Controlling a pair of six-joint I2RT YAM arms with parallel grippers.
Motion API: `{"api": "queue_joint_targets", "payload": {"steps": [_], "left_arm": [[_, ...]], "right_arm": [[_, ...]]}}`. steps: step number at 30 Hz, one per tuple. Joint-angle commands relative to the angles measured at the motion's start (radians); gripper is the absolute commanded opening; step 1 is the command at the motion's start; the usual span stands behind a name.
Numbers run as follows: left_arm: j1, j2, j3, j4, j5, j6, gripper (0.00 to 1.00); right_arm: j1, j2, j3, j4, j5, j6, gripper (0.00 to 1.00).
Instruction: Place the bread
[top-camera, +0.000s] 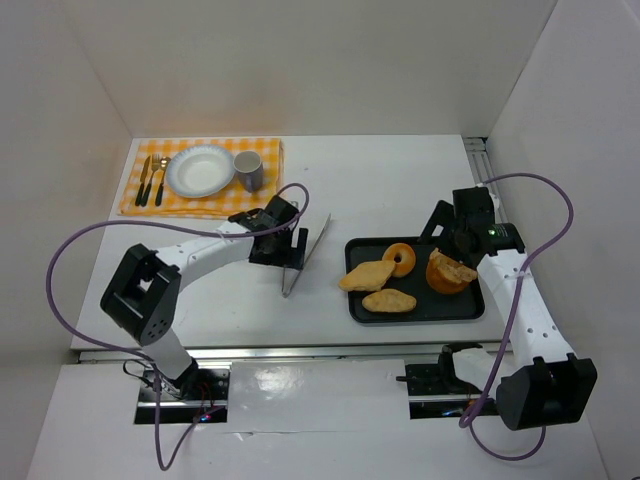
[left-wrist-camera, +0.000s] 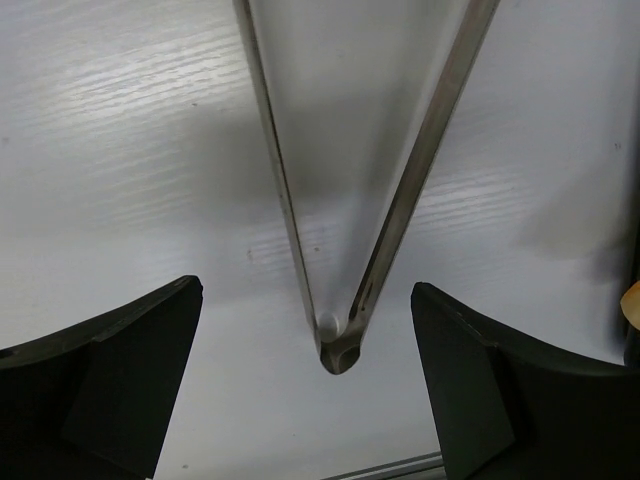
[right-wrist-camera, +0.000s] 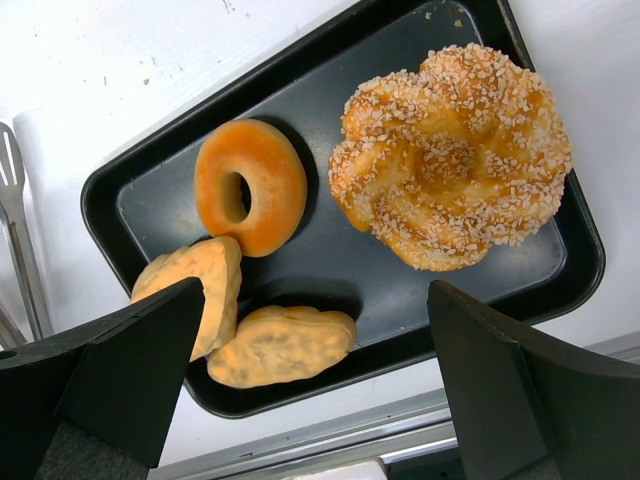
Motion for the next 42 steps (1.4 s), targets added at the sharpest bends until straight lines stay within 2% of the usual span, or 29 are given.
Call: {"api": "queue_joint_targets", "payload": {"steps": [1,12,14,16,17,24,25,29,34,35,40,42], "left_arm": [[-0.015,0.037,-0.011,0.07,0.067,0.01,0.99],[-0.015,0.236,0.074,0.11,0.015,-0.008,0.99],[-0.015,0.256,0.09,0.119,-0.003,-0.017,0.94],[-0.015,0.268,0.108,0.131,-0.023,-0.017,0.86],[-0.015,0.279,0.108,0.131,-0.023,-0.017,0.77],[-0.006,0.269,0.179,0.111,-0.063,0.03,0.42],[0.003,0.269,0.188,0.102,-0.063,0.039,0.33],[0.012,0.2,0.26,0.047,-0.023,0.084,0.24],[0.012,0.06,0.335,-0.019,0.095,0.171,0.22],[0.012,0.036,0.373,-0.034,0.178,0.209,0.22],[-0.035,0.035,0.485,-0.183,0.411,0.29,0.31],[-0.066,0.061,0.525,-0.226,0.411,0.308,0.33]], "right_arm": [[-0.002,-0.003,0.021,0.024,0.004,-0.015,1.0],[-0.002,0.015,0.011,0.034,-0.02,-0.015,1.0],[-0.002,0.015,0.011,0.043,-0.02,-0.015,1.0],[-0.002,0.015,0.011,0.043,-0.011,-0.015,1.0],[-0.002,0.015,0.011,0.043,-0.011,-0.015,1.0],[-0.002,0.006,0.011,0.034,-0.002,-0.015,1.0],[-0.002,0.006,0.011,0.034,-0.002,-0.015,1.0],[-0.002,-0.004,0.011,0.025,-0.002,-0.015,1.0],[-0.002,-0.023,0.03,0.014,0.007,-0.024,1.0],[-0.002,-0.023,0.03,0.014,0.007,-0.024,1.0],[-0.002,-0.023,0.06,0.005,0.007,-0.024,1.0],[-0.002,-0.033,0.074,-0.005,0.016,-0.024,1.0]]}}
